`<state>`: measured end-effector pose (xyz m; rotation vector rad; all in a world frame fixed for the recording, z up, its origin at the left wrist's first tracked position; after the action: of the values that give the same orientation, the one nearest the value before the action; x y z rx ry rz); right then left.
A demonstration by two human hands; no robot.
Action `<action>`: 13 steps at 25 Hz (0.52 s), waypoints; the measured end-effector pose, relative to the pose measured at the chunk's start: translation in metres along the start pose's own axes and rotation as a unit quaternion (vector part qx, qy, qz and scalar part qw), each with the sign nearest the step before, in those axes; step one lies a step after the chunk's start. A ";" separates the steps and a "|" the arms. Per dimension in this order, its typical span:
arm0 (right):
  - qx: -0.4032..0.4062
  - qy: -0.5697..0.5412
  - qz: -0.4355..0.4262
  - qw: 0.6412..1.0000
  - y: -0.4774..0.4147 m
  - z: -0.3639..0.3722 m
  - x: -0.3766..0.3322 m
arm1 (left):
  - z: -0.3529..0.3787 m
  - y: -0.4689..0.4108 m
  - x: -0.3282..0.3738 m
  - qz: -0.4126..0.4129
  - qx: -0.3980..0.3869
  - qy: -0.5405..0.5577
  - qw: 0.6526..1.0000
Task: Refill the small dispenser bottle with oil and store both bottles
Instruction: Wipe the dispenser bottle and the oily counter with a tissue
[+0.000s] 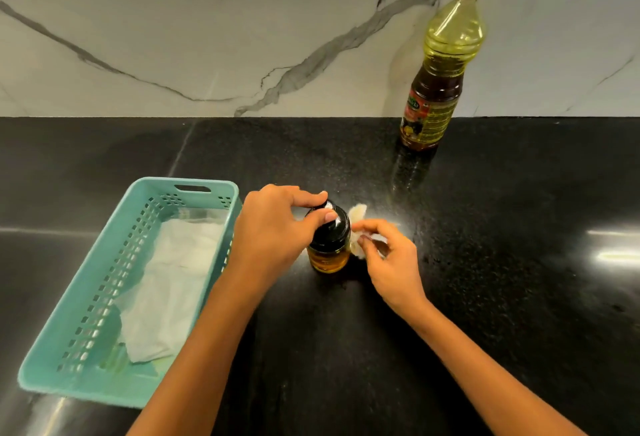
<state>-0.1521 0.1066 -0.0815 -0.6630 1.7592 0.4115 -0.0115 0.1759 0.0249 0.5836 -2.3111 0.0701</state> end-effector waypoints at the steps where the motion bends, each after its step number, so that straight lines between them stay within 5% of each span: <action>1: 0.004 -0.058 0.029 0.998 -0.006 0.001 -0.005 | 0.002 0.002 -0.003 0.020 0.024 0.009 0.999; 5: -0.005 -0.217 0.066 0.974 -0.018 0.007 -0.013 | 0.014 0.005 -0.015 0.145 0.117 0.017 0.982; 13: -0.098 -0.253 0.146 0.951 -0.031 0.015 -0.006 | 0.042 0.007 -0.032 0.267 0.194 0.032 0.943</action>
<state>-0.1204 0.0929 -0.0786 -0.3840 1.3317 0.8875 -0.0219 0.1860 -0.0268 0.1182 -2.3413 0.8029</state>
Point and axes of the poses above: each hand's wrist, its own y-axis away from the middle knuckle, its own z-axis out of the palm, x = y × z, the point moved 3 cm from there along -y, towards the middle knuckle, and after that the axes turned 12 degrees about -x, right-handed, at the moved point
